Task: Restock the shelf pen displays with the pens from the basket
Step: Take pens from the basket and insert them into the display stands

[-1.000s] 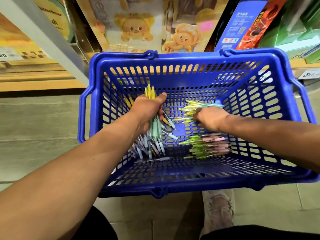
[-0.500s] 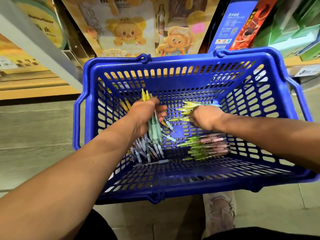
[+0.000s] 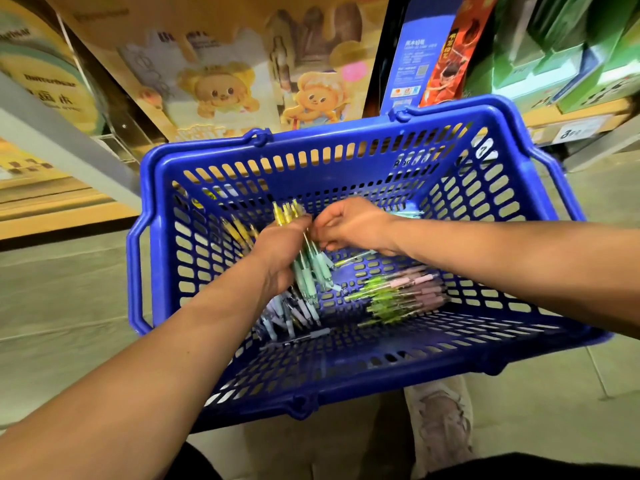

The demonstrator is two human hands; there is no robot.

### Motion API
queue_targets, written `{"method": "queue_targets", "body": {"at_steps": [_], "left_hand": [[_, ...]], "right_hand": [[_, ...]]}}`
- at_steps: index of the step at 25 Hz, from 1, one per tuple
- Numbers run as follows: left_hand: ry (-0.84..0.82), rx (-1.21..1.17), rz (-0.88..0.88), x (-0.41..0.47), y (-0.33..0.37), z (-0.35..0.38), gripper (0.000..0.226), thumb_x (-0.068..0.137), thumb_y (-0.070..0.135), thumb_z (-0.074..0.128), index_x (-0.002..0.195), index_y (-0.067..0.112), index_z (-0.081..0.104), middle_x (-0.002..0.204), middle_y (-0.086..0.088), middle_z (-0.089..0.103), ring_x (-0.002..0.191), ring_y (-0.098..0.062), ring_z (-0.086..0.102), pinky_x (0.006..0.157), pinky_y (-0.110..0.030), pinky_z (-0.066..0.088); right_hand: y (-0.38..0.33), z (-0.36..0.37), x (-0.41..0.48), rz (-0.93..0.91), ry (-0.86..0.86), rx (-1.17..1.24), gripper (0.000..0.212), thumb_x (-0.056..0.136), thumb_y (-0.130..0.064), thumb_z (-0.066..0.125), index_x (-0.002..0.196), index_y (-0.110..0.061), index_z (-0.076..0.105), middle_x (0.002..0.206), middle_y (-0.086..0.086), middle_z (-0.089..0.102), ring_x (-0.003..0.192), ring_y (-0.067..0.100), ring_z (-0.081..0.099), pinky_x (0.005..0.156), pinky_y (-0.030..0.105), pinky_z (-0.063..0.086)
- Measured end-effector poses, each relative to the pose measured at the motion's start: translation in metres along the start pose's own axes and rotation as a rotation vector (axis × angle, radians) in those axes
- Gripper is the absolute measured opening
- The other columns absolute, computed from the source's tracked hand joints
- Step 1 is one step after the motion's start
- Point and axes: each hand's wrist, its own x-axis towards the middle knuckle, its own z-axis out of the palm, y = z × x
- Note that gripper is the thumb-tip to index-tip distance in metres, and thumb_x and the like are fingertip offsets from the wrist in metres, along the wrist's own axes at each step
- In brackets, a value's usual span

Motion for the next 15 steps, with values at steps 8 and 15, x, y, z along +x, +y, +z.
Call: {"method": "queue_targets", "body": {"at_steps": [8,15], "left_hand": [[0.040,-0.023,0.036,-0.002,0.007,-0.009,0.039,0.104,0.023,0.057,0.137,0.006,0.047,0.109,-0.016,0.074,0.082,-0.025,0.069,0.083,-0.041,0.059],[0.035,-0.008,0.023,-0.003,0.011,-0.022,0.011,0.100,0.011,0.059,0.090,0.007,0.058,0.069,-0.004,0.056,0.059,-0.016,0.052,0.057,-0.032,0.050]], "right_hand": [[0.022,-0.017,0.008,-0.005,0.053,-0.519,0.012,0.094,-0.017,0.066,0.101,-0.026,0.071,0.098,-0.004,0.075,0.088,0.011,0.070,0.080,0.022,0.056],[0.064,-0.035,0.016,-0.046,-0.254,-1.600,0.046,0.098,-0.013,0.056,0.141,-0.025,0.049,0.130,0.003,0.058,0.105,0.029,0.064,0.078,0.035,0.056]]}}
